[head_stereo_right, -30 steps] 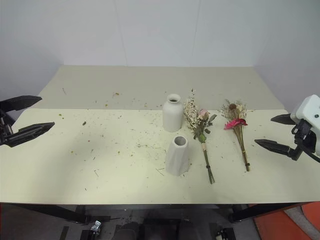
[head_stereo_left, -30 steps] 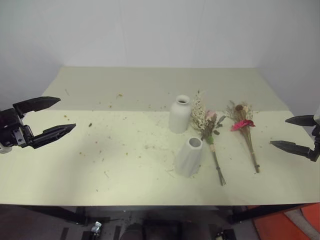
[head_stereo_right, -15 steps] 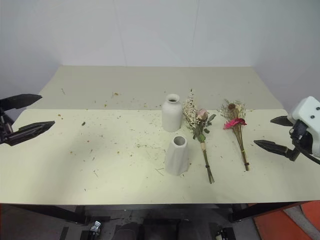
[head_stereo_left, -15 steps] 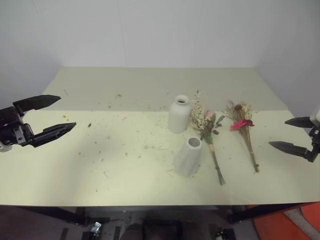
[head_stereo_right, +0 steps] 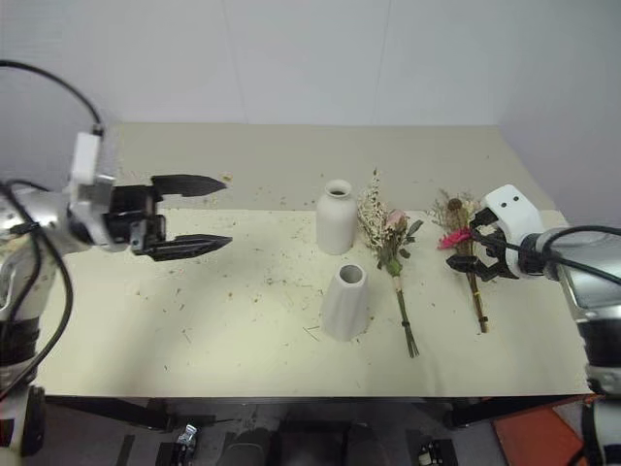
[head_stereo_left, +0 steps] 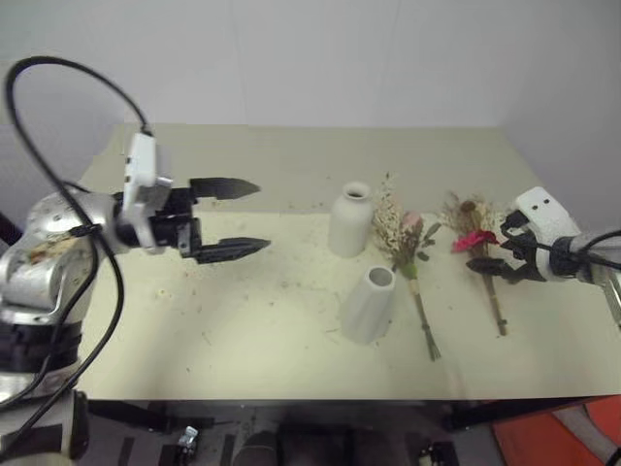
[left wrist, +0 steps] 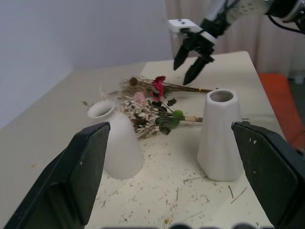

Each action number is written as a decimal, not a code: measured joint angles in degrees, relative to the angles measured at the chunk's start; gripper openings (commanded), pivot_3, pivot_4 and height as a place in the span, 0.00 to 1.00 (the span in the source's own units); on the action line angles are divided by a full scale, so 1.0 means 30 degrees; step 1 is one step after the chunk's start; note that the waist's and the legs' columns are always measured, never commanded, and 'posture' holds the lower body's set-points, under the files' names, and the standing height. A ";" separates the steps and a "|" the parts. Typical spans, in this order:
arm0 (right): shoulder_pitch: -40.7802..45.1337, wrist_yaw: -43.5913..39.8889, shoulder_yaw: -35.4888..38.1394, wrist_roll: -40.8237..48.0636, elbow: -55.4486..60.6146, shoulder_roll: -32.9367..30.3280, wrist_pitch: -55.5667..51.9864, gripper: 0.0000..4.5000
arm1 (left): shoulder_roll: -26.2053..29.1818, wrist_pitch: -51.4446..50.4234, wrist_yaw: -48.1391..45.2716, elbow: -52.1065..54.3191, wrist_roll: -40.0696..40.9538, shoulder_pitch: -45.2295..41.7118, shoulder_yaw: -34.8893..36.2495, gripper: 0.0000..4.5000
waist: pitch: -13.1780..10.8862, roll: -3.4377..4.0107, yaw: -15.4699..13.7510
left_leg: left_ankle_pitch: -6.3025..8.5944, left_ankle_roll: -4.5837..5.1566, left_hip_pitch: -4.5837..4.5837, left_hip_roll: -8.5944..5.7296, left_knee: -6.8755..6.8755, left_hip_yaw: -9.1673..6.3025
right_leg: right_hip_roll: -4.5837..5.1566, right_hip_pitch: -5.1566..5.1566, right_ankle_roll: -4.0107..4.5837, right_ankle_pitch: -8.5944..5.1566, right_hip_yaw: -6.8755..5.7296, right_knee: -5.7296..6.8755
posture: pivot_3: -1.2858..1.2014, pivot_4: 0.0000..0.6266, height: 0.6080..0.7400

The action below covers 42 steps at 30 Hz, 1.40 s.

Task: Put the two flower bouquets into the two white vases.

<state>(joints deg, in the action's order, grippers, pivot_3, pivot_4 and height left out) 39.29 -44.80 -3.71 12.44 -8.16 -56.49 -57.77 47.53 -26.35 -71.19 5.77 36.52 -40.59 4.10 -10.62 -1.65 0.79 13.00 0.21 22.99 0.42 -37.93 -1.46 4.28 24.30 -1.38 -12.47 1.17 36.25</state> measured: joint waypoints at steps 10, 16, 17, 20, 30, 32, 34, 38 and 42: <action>0.1992 0.2104 -0.0848 -0.1703 -0.6050 0.2514 0.0571 0.96 | -0.0676 0.0499 -0.0872 -0.1381 -0.1896 -0.1209 -0.1809 1.00 | -0.0001 0.0001 0.0100 | 0.0000 0.0002 0.0034 -0.0014 -0.0001 0.0008 | 0.0012 0.0026 -0.0029 0.0019 0.0016 -0.0020 | 0.52 0.24 1.00; 0.2967 0.2511 -0.0845 -0.2298 -0.8661 0.3353 0.1672 0.56 | -0.0543 0.0704 -0.0645 -0.1207 -0.2030 -0.0015 -0.1524 1.00 | -0.0001 0.0002 0.0169 | -0.0004 0.0006 0.0000 -0.0014 -0.0002 0.0012 | 0.0006 0.0015 -0.0033 0.0046 0.0032 -0.0001 | 0.52 0.24 1.00; 0.3100 0.2504 -0.0840 -0.2323 -0.8869 0.3389 0.1732 0.49 | -0.0514 0.0698 -0.0584 -0.1101 -0.2027 0.0175 -0.1398 1.00 | -0.0002 0.0002 0.0186 | -0.0005 0.0005 0.0002 -0.0014 -0.0004 0.0012 | 0.0005 0.0016 -0.0034 0.0049 0.0036 0.0000 | 0.52 0.24 1.00; 0.3641 0.2497 -0.0840 -0.2468 -0.9489 0.3524 0.1802 0.26 | -0.0274 0.0678 -0.0334 -0.0521 -0.1918 0.0553 -0.0893 1.00 | -0.0002 0.0003 0.0216 | -0.0005 0.0005 -0.0001 -0.0014 -0.0006 0.0013 | 0.0005 0.0014 -0.0036 0.0054 0.0042 -0.0005 | 0.52 0.24 1.00; 0.4558 0.3241 -0.0654 -0.3174 -1.0970 0.4001 0.2535 0.01 | -0.0007 0.0409 0.0184 0.0157 -0.1831 0.1626 -0.0228 1.00 | -0.0002 0.0003 0.0222 | -0.0006 0.0005 -0.0008 -0.0016 -0.0009 0.0015 | 0.0004 0.0010 -0.0040 0.0060 0.0049 -0.0004 | 0.52 0.24 1.00; 0.4713 0.4302 0.0038 -0.3191 -1.0949 0.4210 0.3629 0.01 | -0.0007 0.0410 0.0219 0.0170 -0.1789 0.1623 -0.0195 1.00 | -0.0002 0.0004 0.0225 | -0.0006 0.0005 -0.0006 -0.0016 -0.0009 0.0016 | 0.0005 0.0014 -0.0040 0.0060 0.0052 -0.0005 | 0.52 0.24 1.00; 0.4871 0.5881 0.1243 -0.3152 -1.0751 0.4457 0.5924 0.01 | -0.0009 0.0423 0.0282 0.0078 -0.1737 0.1621 -0.0058 1.00 | -0.0003 0.0005 0.0266 | -0.0006 0.0004 -0.0001 -0.0017 -0.0009 0.0019 | 0.0005 0.0020 -0.0043 0.0061 0.0059 -0.0004 | 0.52 0.24 1.00; 0.5790 0.7949 0.3510 -0.2855 -0.9695 0.5460 1.1454 0.01 | -0.0021 0.0536 0.0374 -0.0375 -0.1632 0.1510 0.0576 1.00 | -0.0005 0.0008 0.0534 | -0.0006 0.0004 -0.0007 -0.0012 -0.0008 0.0020 | 0.0000 0.0024 -0.0048 0.0065 0.0067 0.0001 | 0.52 0.24 1.00; 0.7787 0.9004 0.5413 -0.1469 -0.9824 0.7421 1.4855 0.01 | -0.0034 0.0786 0.0421 -0.0810 -0.1641 0.1511 0.0843 1.00 | -0.0004 0.0008 0.0684 | -0.0006 0.0004 -0.0029 -0.0004 -0.0008 0.0028 | -0.0009 0.0017 -0.0044 0.0081 0.0094 0.0009 | 0.52 0.24 1.00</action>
<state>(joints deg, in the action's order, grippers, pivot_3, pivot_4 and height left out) 62.65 -17.79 12.52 8.03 -37.63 -34.23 -13.20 47.43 -23.99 -69.93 3.34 31.60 -36.05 6.63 -10.63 -1.63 2.84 12.99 0.22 22.90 0.41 -37.96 -1.38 4.26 24.35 -1.51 -12.23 1.45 36.28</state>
